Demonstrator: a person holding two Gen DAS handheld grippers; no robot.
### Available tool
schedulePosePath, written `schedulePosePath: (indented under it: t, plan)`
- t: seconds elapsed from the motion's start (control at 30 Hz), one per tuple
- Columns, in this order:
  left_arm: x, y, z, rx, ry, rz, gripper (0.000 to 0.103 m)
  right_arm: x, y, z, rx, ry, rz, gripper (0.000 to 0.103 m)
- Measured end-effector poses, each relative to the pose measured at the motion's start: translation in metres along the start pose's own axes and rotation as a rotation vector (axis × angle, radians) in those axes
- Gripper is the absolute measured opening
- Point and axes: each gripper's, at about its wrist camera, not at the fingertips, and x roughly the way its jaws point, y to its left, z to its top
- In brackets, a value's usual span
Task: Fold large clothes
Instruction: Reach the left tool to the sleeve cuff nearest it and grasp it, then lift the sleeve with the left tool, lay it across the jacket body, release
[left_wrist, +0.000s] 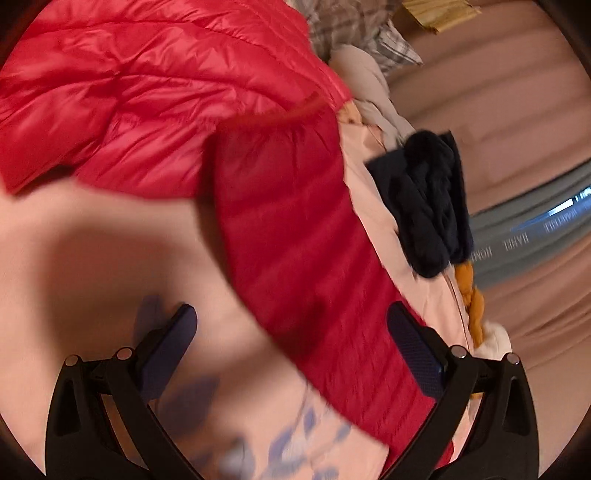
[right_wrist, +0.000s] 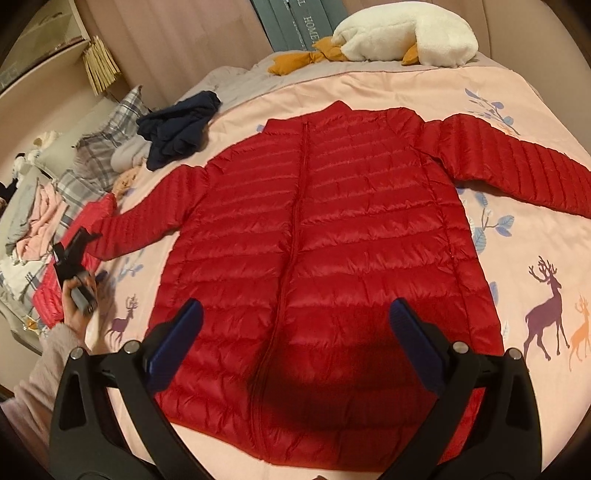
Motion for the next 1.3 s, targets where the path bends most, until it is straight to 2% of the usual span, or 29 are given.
schedulePosePath:
  t: [0.13, 0.17, 0.3, 0.33, 0.4, 0.43, 0.53, 0.67, 0.8, 0.93, 1.03, 1.13, 1.2, 1.3]
  plan:
    - [0.006, -0.003, 0.01, 0.01, -0.047, 0.03, 0.1, 0.01, 0.002, 0.005, -0.025, 0.005, -0.029, 0.101]
    - [0.01, -0.004, 0.012, 0.012, -0.047, 0.037, 0.092, 0.011, 0.003, 0.006, -0.03, 0.004, -0.033, 0.101]
    - [0.029, -0.005, 0.021, 0.009, 0.009, 0.032, 0.033, 0.018, 0.002, 0.007, -0.037, 0.012, -0.04, 0.101]
    - [0.028, -0.003, 0.02, 0.015, 0.013, 0.036, 0.028, 0.02, 0.002, 0.008, -0.036, 0.015, -0.04, 0.101]
    - [0.028, -0.006, 0.019, 0.038, 0.013, 0.049, 0.009, 0.022, -0.001, 0.007, -0.032, 0.022, -0.043, 0.101]
    - [0.026, -0.01, 0.018, 0.046, 0.011, 0.039, 0.006, 0.023, -0.001, 0.006, -0.03, 0.024, -0.044, 0.101]
    - [0.012, -0.035, 0.015, 0.122, -0.013, 0.019, 0.005, 0.022, -0.005, 0.004, -0.015, 0.023, -0.036, 0.101]
    - [-0.016, -0.095, 0.003, 0.286, -0.034, -0.005, 0.004, 0.017, -0.008, 0.003, -0.001, 0.012, -0.02, 0.101]
    - [-0.046, -0.165, -0.033, 0.472, -0.036, -0.074, 0.004, 0.011, -0.011, 0.001, 0.014, -0.004, 0.005, 0.101]
    - [-0.063, -0.242, -0.108, 0.69, 0.029, -0.153, 0.004, 0.009, -0.017, -0.001, 0.031, -0.003, 0.018, 0.101]
    - [-0.061, -0.282, -0.167, 0.804, 0.103, -0.203, 0.004, 0.007, -0.025, -0.003, 0.042, -0.008, 0.023, 0.101]
    - [-0.055, -0.306, -0.217, 0.887, 0.166, -0.234, 0.004, 0.006, -0.037, -0.003, 0.059, -0.009, 0.025, 0.101]
    - [-0.042, -0.322, -0.259, 0.952, 0.206, -0.23, 0.004, 0.005, -0.047, -0.002, 0.079, -0.013, 0.032, 0.101]
    - [-0.014, -0.335, -0.306, 0.985, 0.29, -0.215, 0.005, 0.006, -0.065, -0.001, 0.129, -0.018, 0.046, 0.101]
